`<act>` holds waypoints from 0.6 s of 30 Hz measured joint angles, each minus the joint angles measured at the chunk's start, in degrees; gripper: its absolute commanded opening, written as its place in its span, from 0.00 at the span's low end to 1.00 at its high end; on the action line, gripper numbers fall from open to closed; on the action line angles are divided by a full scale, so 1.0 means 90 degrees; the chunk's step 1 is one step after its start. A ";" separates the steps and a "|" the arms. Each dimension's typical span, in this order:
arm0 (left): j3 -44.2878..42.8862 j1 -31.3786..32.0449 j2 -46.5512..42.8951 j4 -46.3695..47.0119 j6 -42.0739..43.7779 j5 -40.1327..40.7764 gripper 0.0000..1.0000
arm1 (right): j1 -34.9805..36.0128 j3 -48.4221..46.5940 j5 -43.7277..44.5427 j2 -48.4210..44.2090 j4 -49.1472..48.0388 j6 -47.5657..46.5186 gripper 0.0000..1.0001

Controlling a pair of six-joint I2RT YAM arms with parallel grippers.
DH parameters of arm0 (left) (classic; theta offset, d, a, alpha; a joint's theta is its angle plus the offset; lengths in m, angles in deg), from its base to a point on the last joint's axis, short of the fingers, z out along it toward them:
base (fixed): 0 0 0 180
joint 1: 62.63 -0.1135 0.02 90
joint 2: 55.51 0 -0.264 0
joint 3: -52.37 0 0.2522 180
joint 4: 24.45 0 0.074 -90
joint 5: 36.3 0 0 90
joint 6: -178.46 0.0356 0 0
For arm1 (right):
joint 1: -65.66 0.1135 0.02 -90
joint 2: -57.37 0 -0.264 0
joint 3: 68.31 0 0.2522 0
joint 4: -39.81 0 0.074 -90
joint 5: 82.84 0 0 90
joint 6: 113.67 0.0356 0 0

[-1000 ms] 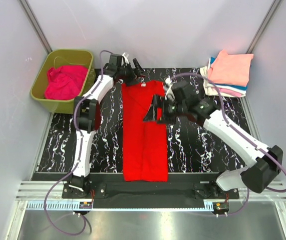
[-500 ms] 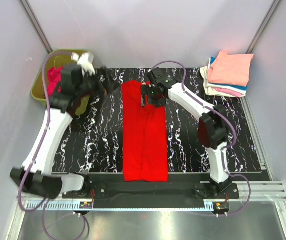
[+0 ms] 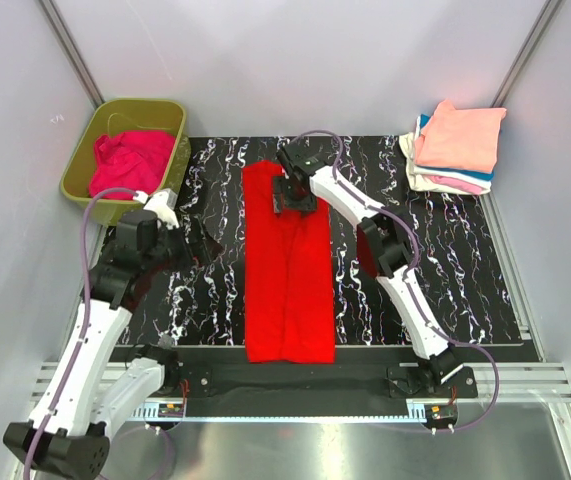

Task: Fold and stack the t-shirts
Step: Fold the tshirt

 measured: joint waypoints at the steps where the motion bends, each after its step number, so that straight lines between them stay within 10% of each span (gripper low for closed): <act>1: 0.0000 0.0000 -0.0129 -0.0015 0.0041 0.0056 0.99 | -0.0007 -0.0170 -0.0022 0.0073 0.0053 0.0024 0.77; 18: 0.0308 0.0000 -0.0512 -0.0192 0.0153 0.0238 0.99 | -0.0962 -0.1970 -0.0257 0.1367 -0.1387 0.0733 0.75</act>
